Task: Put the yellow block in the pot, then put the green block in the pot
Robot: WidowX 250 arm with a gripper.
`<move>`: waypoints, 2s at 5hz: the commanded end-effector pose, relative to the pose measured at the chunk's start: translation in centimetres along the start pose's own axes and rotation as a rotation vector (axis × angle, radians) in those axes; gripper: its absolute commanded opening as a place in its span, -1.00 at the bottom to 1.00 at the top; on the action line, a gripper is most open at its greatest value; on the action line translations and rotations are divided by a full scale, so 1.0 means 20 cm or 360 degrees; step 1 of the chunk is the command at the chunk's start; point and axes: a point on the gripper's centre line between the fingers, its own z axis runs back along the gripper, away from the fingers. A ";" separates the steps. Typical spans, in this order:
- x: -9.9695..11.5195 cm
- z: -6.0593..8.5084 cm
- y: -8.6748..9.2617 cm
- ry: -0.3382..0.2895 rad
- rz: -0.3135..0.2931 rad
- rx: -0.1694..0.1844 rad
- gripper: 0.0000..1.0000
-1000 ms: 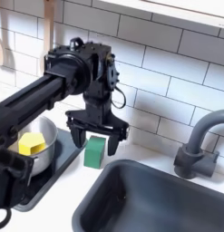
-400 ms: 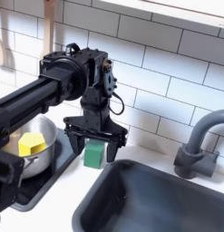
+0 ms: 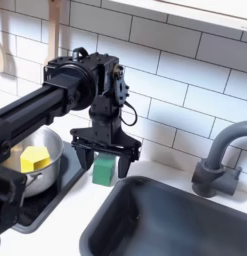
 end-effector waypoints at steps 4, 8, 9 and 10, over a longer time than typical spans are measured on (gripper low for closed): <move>0.06 0.02 0.00 -0.0010 0.0096 0.0033 1.00; 0.01 -0.04 -0.03 0.0053 0.0066 0.0039 1.00; 0.01 -0.04 -0.02 0.0054 0.0064 0.0044 1.00; 0.00 -0.05 -0.03 0.0059 0.0068 0.0037 0.95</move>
